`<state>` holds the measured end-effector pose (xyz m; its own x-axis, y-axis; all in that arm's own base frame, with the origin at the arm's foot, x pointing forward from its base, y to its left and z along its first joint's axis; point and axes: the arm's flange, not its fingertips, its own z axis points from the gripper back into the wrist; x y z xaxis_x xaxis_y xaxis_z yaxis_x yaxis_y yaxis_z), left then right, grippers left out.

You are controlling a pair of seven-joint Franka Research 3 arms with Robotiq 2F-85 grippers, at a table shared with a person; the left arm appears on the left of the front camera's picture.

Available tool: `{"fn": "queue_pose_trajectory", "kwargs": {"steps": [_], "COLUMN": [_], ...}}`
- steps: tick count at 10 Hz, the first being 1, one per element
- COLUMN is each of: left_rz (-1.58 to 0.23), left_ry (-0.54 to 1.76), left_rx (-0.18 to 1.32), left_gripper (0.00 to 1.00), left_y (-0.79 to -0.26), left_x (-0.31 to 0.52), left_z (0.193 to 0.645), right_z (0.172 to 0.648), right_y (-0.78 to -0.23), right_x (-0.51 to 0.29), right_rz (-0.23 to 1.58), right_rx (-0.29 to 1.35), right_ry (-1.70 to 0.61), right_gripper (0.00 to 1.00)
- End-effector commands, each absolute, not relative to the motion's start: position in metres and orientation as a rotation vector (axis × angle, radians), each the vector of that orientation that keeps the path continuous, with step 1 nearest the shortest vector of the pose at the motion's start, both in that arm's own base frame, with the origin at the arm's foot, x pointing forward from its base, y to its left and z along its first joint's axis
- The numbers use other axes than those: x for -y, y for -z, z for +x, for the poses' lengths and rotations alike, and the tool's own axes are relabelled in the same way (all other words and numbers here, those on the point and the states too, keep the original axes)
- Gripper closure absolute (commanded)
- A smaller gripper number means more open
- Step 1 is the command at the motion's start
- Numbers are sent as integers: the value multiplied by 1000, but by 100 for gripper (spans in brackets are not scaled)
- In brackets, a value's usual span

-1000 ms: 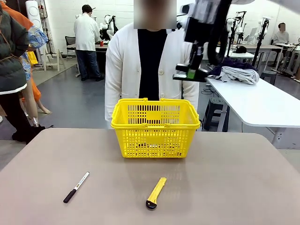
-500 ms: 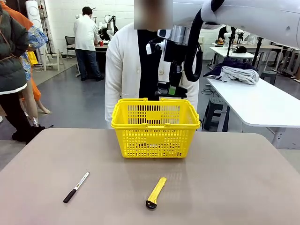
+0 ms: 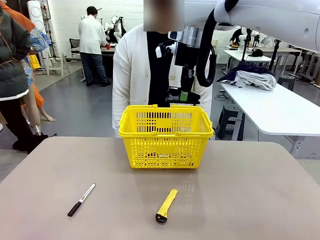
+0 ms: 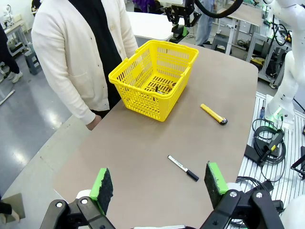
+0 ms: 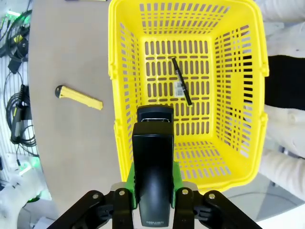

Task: Place the items the person wants into the basket.
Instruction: Pick up the item the person points to and place it in the Market Basket.

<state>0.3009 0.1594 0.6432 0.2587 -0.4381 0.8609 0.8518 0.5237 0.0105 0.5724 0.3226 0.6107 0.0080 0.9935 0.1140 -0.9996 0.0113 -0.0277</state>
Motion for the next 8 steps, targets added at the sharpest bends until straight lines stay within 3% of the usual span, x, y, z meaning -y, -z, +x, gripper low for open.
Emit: {"fn": "queue_pose_trajectory", "kwargs": {"steps": [1, 8], "left_rz": [-524, -524], "left_ry": [933, 933], "left_rx": [944, 944], "left_gripper": [0, 0], "left_y": [-645, -645], "left_x": [-160, -160], "left_z": [301, 301], "right_z": [573, 603], "right_y": [-610, -498], "right_x": [-324, -342], "right_rz": [65, 19], "right_rx": [124, 185], "right_ry": [-1571, -1764], "right_gripper": [69, 69]}}
